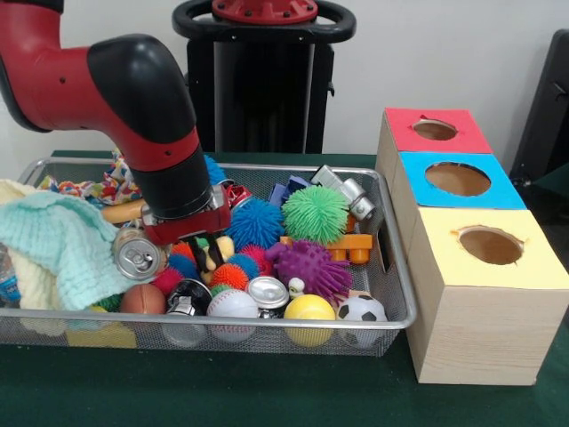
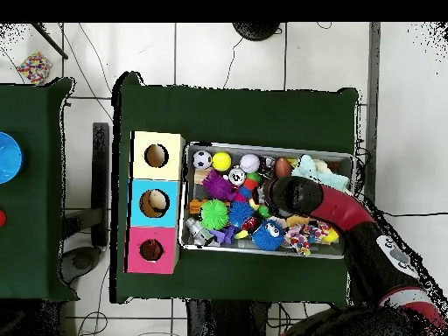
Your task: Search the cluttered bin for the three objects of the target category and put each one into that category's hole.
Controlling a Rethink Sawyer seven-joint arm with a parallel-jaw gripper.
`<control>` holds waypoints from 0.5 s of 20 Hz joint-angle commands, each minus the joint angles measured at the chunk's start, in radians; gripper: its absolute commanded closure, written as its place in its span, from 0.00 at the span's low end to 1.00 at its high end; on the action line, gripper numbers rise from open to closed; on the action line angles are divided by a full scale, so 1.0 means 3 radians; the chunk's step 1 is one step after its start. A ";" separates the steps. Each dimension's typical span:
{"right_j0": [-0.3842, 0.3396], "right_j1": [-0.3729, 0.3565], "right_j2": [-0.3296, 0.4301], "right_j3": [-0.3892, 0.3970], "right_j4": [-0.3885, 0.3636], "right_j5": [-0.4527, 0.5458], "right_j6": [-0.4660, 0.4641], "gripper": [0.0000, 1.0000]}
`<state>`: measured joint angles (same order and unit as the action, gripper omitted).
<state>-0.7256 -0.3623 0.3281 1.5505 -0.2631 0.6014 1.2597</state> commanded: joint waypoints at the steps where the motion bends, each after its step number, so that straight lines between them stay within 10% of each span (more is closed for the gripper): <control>1: 0.0049 0.0147 -0.0122 0.0085 0.0088 0.0390 0.0395 1.00; 10: 0.0123 0.0094 -0.0165 0.0024 0.0087 0.0379 0.0419 1.00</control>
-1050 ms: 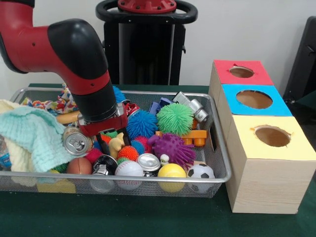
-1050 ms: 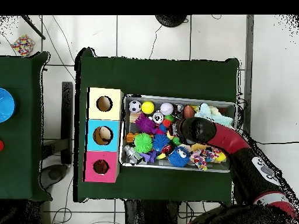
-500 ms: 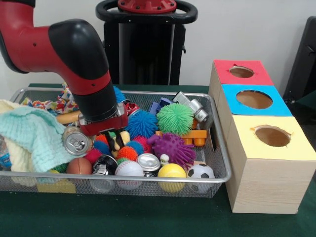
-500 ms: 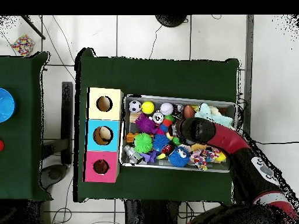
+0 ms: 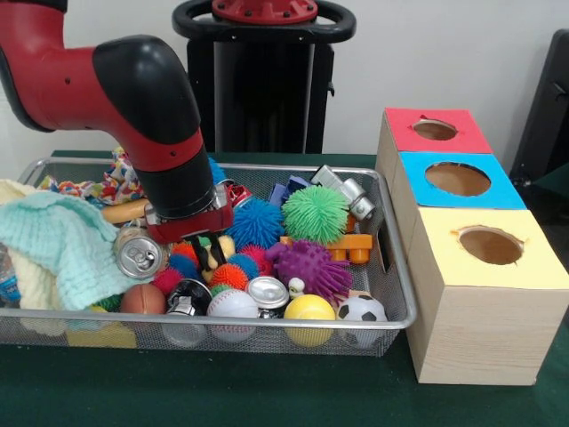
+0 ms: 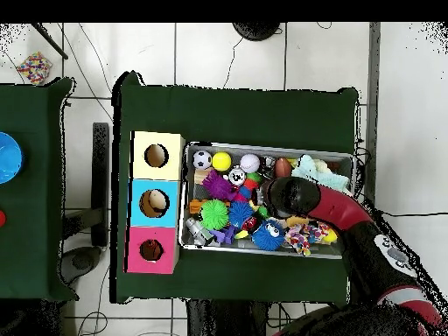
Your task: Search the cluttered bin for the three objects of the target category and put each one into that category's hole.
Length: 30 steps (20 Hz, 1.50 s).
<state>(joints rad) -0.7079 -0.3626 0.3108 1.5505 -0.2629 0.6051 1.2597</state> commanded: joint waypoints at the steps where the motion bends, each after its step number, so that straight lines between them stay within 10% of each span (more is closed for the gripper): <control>1: 0.0081 0.0076 -0.0127 0.0007 0.0092 0.0421 0.0419 1.00; 19: -0.0224 -0.0589 0.0137 -0.0360 0.0466 0.2313 0.0014 1.00; 30: -0.0597 -0.0803 0.0450 0.0247 0.1172 0.1798 -0.0060 1.00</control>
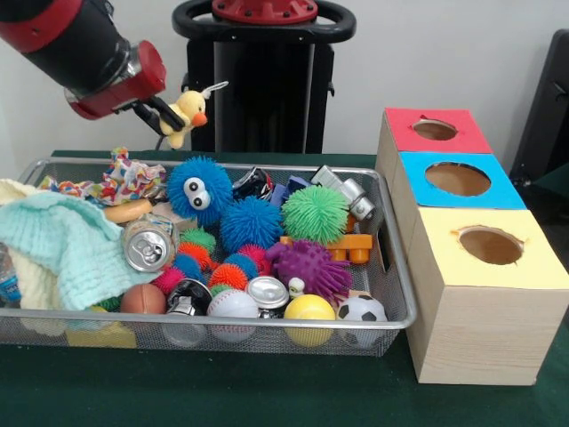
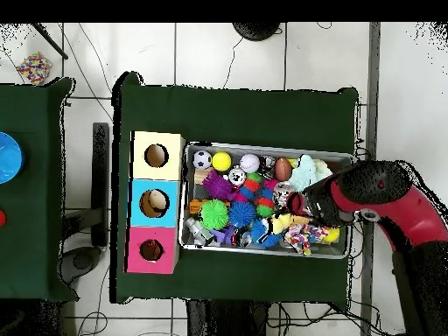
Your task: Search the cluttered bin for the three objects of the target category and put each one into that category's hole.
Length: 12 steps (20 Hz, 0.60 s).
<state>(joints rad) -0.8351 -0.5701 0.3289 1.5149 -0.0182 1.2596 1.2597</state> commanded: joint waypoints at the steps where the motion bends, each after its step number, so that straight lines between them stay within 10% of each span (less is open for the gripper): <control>1: -0.0201 -0.0130 0.0416 0.0463 0.0406 -0.0511 -0.0064 1.00; 12: -0.0183 -0.0366 0.0306 0.1096 0.0291 -0.1012 0.0075 1.00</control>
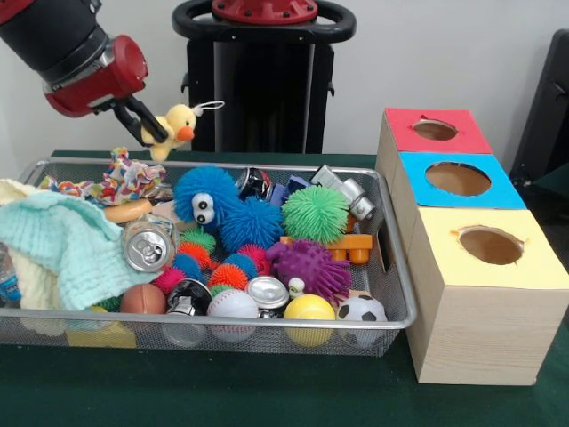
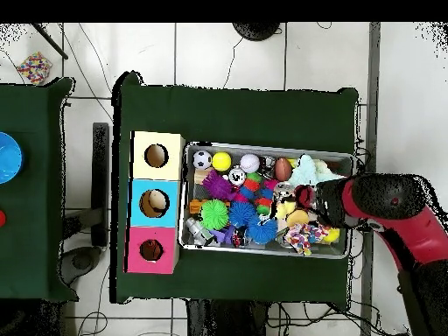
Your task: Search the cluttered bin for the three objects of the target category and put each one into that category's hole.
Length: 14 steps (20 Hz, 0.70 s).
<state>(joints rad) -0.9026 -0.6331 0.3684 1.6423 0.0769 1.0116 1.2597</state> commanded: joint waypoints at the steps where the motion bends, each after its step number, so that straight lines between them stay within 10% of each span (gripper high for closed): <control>1: 0.0116 -0.0147 0.0104 0.0632 -0.0121 -0.0146 0.0115 1.00; 14: 0.0296 -0.0424 0.0008 0.1388 -0.0078 -0.0879 0.0433 1.00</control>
<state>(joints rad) -0.8309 -0.7231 0.3664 1.8709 0.0598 0.9299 1.2597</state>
